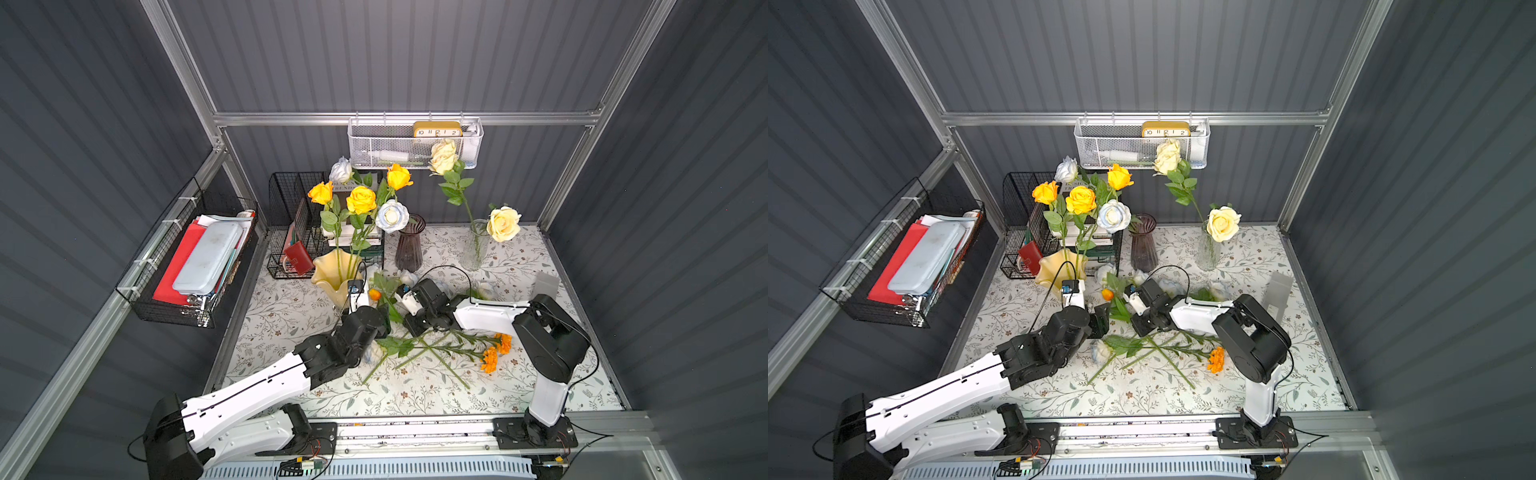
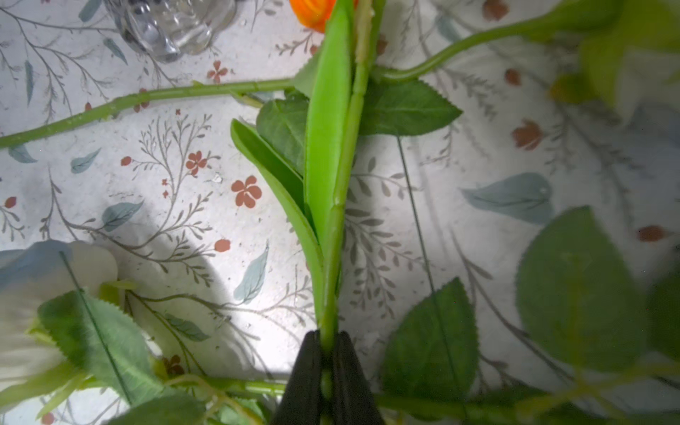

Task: Arrange the flowers in different vases according to their colors
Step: Pick up the flower at the center of the board.

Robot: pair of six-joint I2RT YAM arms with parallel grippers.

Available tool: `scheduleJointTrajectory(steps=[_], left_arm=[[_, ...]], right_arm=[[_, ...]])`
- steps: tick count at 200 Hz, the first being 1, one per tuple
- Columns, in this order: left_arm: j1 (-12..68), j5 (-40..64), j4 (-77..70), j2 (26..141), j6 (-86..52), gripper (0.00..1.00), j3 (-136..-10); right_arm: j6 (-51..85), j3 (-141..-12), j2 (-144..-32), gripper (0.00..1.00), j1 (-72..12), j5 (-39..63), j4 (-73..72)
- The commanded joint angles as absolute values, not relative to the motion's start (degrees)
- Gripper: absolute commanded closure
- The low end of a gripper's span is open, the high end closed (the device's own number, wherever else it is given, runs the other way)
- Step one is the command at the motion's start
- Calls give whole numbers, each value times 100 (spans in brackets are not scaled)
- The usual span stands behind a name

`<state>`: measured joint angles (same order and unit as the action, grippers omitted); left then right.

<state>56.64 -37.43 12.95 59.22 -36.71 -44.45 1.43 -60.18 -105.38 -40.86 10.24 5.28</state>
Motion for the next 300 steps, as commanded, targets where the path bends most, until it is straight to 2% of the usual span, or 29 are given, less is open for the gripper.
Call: scheduleJointTrajectory(steps=[1, 70, 104, 177, 213, 254, 300], left_arm=[[5643, -3854, 1389, 5832, -3755, 33, -4340], [5643, -3814, 1292, 5937, -3722, 32, -4333], [5642, -3840, 1315, 5863, -3710, 31, -4298], [5642, -3794, 1000, 5763, -3734, 31, -4058], [5643, -3852, 1065, 5709, -3962, 31, -3919], [5640, -3652, 695, 5850, -3932, 31, -3771], [5642, -3476, 384, 6362, -3963, 32, -3831]], right_arm=[[76, -5984, -10109, 94, -3987, 670, 482], [-70, -6147, -10062, 93, -3759, 865, 703], [48, -5960, -9856, 96, -3755, 831, 397], [-112, -6033, -9140, 96, -3755, 1910, -626], [-354, -6508, -9121, 97, -3743, 1639, 324], [-401, -6186, -8713, 97, -3567, 1694, -125], [-645, -6929, -9207, 97, -3534, 2040, -204]])
